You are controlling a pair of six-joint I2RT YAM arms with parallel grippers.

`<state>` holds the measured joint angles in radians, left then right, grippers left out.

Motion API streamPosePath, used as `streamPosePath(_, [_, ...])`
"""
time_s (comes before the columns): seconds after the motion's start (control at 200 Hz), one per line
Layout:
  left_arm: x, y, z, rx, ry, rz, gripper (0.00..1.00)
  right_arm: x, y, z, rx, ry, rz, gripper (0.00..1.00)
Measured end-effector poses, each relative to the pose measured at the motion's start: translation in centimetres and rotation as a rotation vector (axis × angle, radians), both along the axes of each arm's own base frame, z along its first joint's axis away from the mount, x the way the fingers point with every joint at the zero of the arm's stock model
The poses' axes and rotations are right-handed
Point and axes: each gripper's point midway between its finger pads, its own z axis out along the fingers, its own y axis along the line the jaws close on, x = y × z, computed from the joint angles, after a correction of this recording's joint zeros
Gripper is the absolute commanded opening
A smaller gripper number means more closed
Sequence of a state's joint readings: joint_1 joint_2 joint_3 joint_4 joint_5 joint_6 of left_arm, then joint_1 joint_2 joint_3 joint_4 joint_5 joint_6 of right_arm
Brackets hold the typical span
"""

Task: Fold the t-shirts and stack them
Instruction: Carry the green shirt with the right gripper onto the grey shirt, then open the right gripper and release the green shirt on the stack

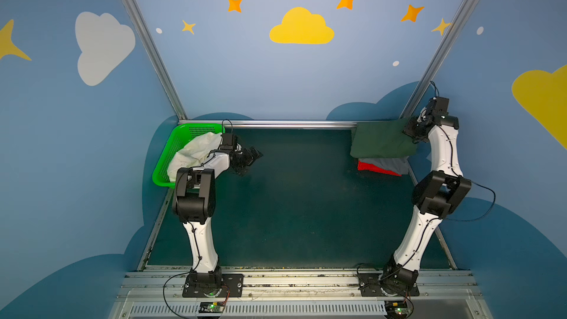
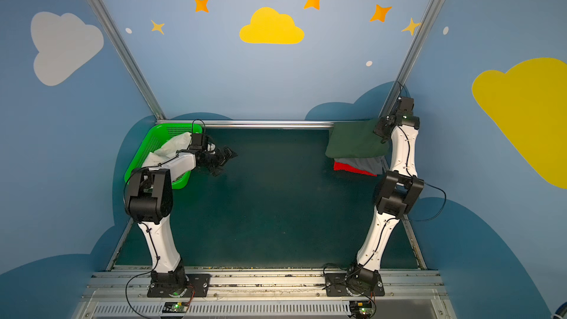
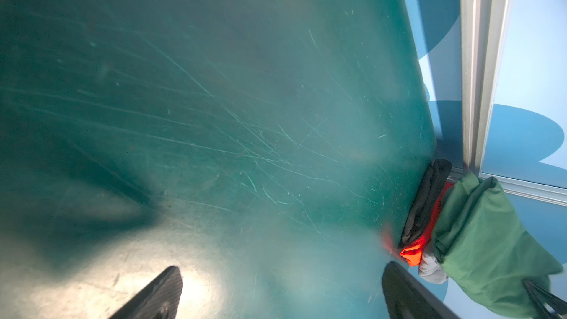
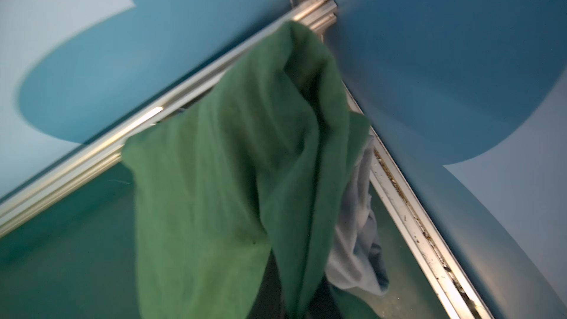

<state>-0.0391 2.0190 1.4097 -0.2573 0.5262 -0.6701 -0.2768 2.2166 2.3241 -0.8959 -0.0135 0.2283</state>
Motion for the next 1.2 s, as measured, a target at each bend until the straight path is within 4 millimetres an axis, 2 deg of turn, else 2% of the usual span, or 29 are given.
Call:
streamPosePath(0.04, [0.0,-0.1,0.0,0.0,0.0,-0.001,1.0,0.3,-0.4,-0.9,-0.011,0.017,-0.008,0.54])
streamPosePath(0.065, [0.0,-0.1,0.0,0.0,0.0,-0.002,1.0,0.4,-0.6,-1.4,-0.02,0.027,-0.014,0.67])
streamPosePath(0.085, [0.0,-0.1,0.0,0.0,0.0,-0.002,1.0,0.5,-0.8,-1.8,-0.027,0.035,-0.016,0.73])
streamPosePath(0.145, [0.0,-0.2,0.0,0.0,0.0,-0.003,1.0,0.7,-1.3,-3.0,-0.042,0.06,-0.022,0.8])
streamPosePath(0.24, [-0.1,-0.4,0.0,0.0,-0.002,-0.007,1.0,0.9,-1.1,-4.0,-0.052,0.086,-0.008,0.85])
streamPosePath(0.385, [-1.4,-0.4,0.6,0.005,-0.008,-0.007,1.0,0.9,-0.4,-4.0,-0.08,0.097,0.017,0.88])
streamPosePath(0.46, [-2.1,-0.3,1.8,0.015,-0.032,-0.003,1.0,0.6,0.7,-4.5,-0.089,0.113,0.041,0.89])
streamPosePath(0.596, [-3.1,0.5,5.2,0.059,-0.117,0.023,1.0,-0.7,3.6,-5.2,-0.107,0.148,0.086,0.91])
streamPosePath(0.696, [-4.3,1.9,7.5,0.131,-0.19,0.064,1.0,-2.8,6.2,-5.0,-0.142,0.152,0.118,0.91])
streamPosePath(0.776, [-5.5,3.5,8.8,0.215,-0.243,0.115,1.0,-5.1,8.3,-3.9,-0.159,0.113,0.137,0.92])
streamPosePath(0.876, [-7.1,6.0,9.4,0.33,-0.281,0.194,1.0,-8.3,10.8,-2.4,-0.159,0.004,0.158,0.94])
streamPosePath(0.951, [-8.2,7.8,9.2,0.409,-0.286,0.248,1.0,-10.5,12.1,-2.1,-0.154,-0.09,0.165,0.95])
streamPosePath(1.056, [-9.4,10.2,8.5,0.51,-0.273,0.307,1.0,-13.5,13.1,-4.1,-0.135,-0.18,0.161,0.97])
streamPosePath(1.196, [-10.7,13.0,7.6,0.634,-0.256,0.368,1.0,-16.7,13.6,-10.4,-0.083,-0.167,0.15,0.97])
